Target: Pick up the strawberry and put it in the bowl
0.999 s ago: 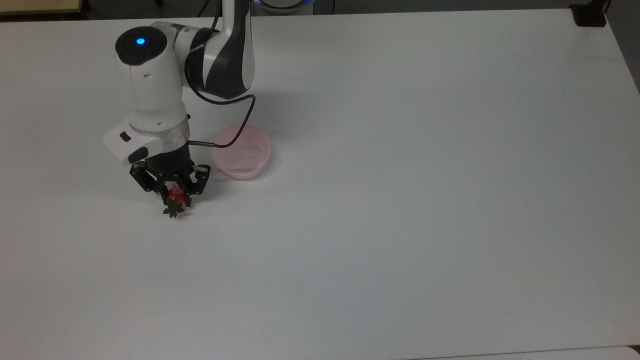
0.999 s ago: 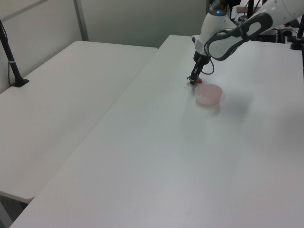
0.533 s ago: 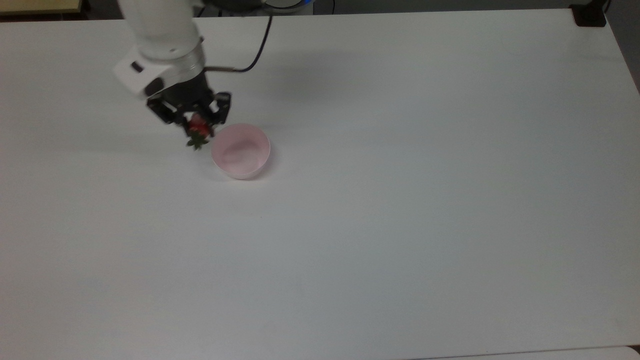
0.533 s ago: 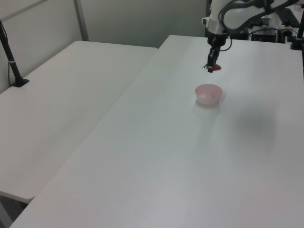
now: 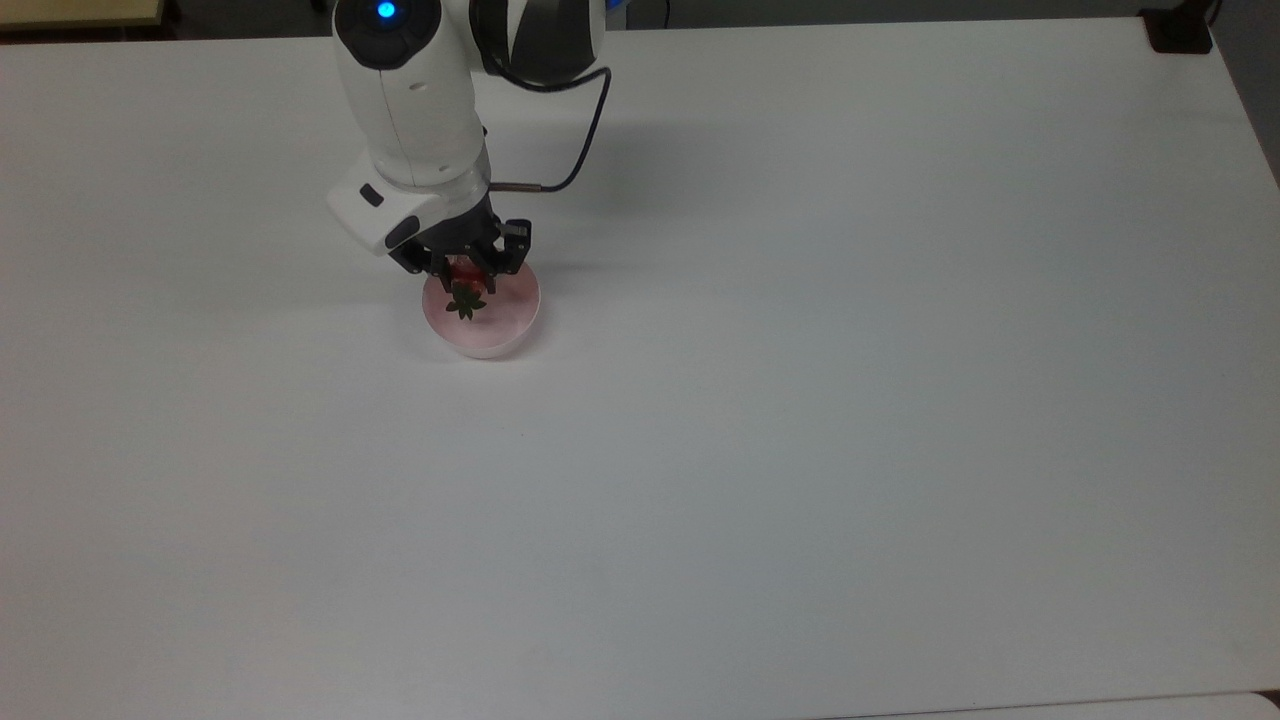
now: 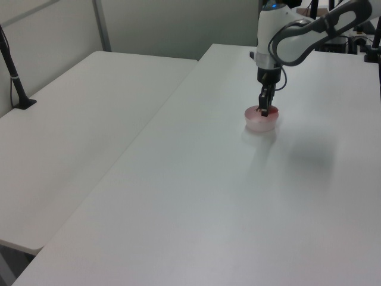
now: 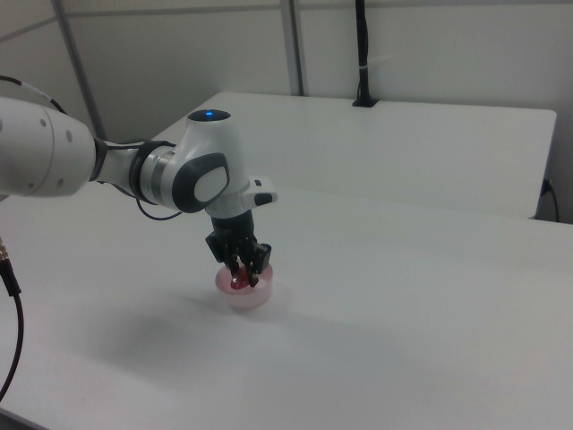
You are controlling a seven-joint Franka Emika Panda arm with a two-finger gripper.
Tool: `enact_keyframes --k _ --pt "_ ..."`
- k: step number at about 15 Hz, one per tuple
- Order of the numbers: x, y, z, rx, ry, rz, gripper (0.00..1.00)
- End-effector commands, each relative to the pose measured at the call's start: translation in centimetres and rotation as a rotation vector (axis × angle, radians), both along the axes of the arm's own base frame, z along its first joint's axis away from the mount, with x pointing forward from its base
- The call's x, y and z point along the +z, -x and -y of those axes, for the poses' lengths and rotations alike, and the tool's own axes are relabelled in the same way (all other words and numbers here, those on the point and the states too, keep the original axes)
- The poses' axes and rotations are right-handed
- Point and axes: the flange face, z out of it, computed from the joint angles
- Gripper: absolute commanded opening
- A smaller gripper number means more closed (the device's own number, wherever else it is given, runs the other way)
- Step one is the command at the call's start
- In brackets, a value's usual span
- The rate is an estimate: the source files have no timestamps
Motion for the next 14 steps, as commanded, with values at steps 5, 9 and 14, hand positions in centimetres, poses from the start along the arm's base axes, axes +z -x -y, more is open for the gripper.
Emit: enact_keyframes --k 5,9,14 --pt "6.0 0.0 -1.5 -0.195 -0.013 0.077 1.0" --pt "17.8 3.1 -2.7 -0.23 -0.007 -0.028 1.0" --pt "26.5 9.3 -4.0 -0.212 -0.016 -0.091 1.0"
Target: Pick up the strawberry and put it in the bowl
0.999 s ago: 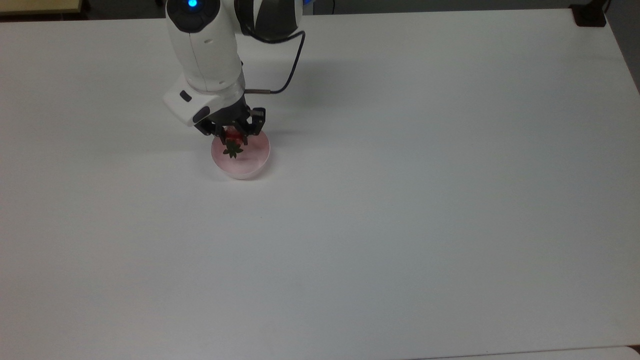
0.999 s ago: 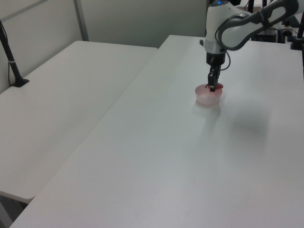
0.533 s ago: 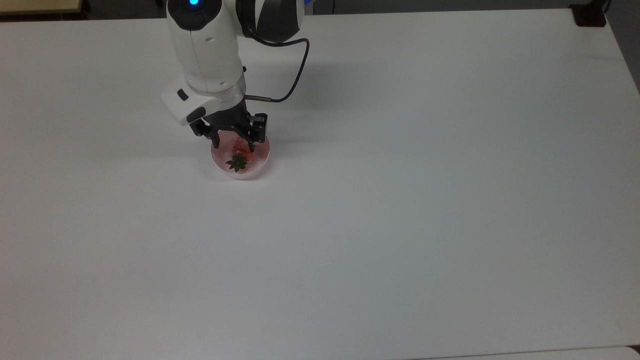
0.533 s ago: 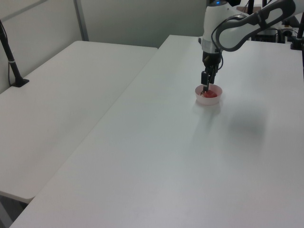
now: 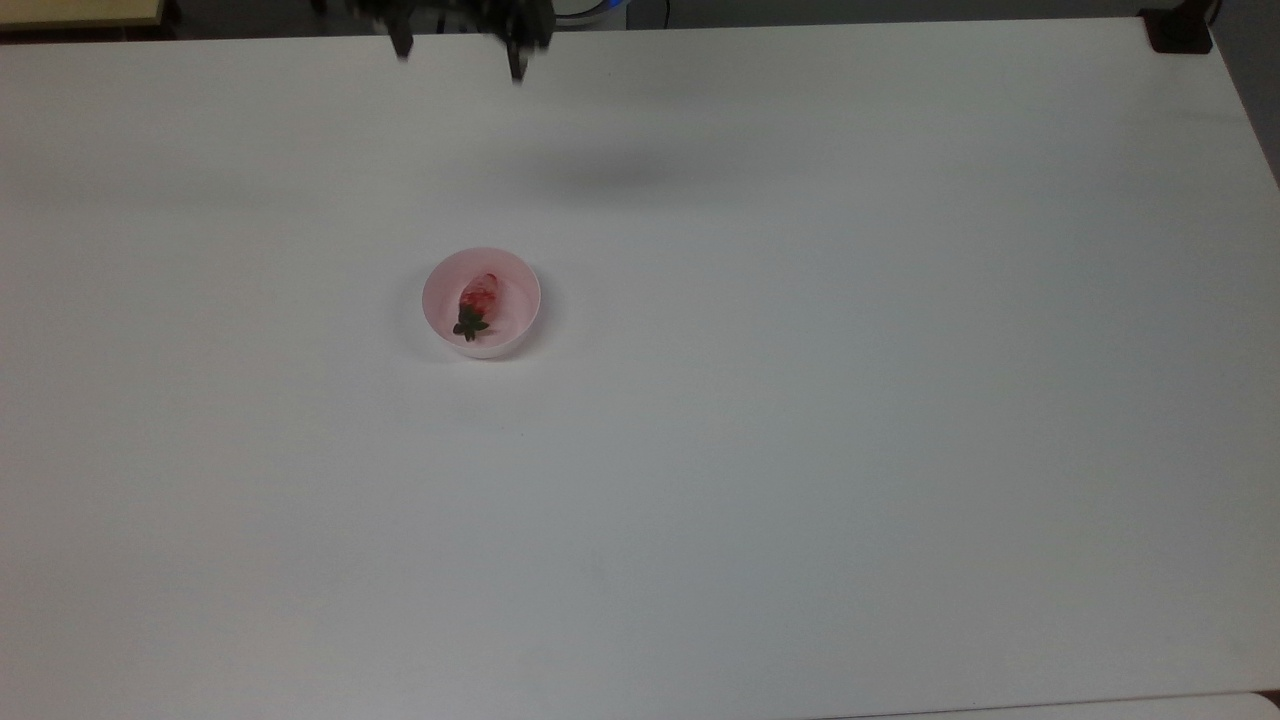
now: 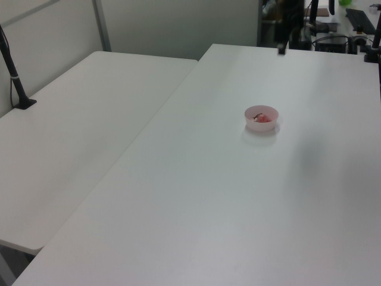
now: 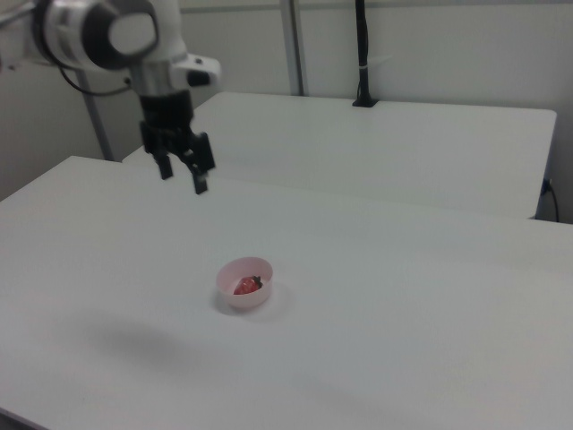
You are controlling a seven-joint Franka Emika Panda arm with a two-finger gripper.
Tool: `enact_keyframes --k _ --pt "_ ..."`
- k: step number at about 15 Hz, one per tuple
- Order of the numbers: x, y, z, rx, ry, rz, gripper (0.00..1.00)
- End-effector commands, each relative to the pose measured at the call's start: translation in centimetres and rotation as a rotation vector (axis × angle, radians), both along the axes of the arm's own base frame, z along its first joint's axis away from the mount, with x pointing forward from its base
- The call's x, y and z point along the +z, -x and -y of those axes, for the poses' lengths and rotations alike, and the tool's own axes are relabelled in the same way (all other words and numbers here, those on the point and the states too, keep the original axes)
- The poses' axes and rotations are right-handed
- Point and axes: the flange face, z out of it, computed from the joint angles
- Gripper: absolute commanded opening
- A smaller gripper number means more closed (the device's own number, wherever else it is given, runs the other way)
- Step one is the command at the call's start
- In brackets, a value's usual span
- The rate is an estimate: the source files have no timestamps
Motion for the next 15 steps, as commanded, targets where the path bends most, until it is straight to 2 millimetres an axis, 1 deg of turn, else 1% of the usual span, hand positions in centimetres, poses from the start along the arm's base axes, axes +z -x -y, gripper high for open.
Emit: enact_keyframes --k 1,2,3,5,6,9,10,12,13,15 --pt "1.7 3.5 -2.0 0.012 -0.017 -0.049 1.0" --pt "1.8 3.9 -2.2 0.018 -0.017 -0.045 1.0" --pt "1.8 3.9 -2.1 0.024 -0.018 -0.035 1.0" --pt "2.0 2.6 -1.9 0.034 0.0 0.048 1.0" --pt "1.7 1.8 -1.7 0.051 0.016 0.074 1.0" --pt "1.8 1.6 -0.9 0.172 0.049 0.072 1.0" --pt "1.9 1.6 -0.7 0.188 0.051 0.072 1.0" --pt "1.7 1.4 -0.7 0.173 0.051 0.071 1.0" --pt "2.1 1.4 -0.8 0.154 0.05 0.08 1.0" --pt "2.1 1.3 -0.8 0.129 0.05 0.081 1.0"
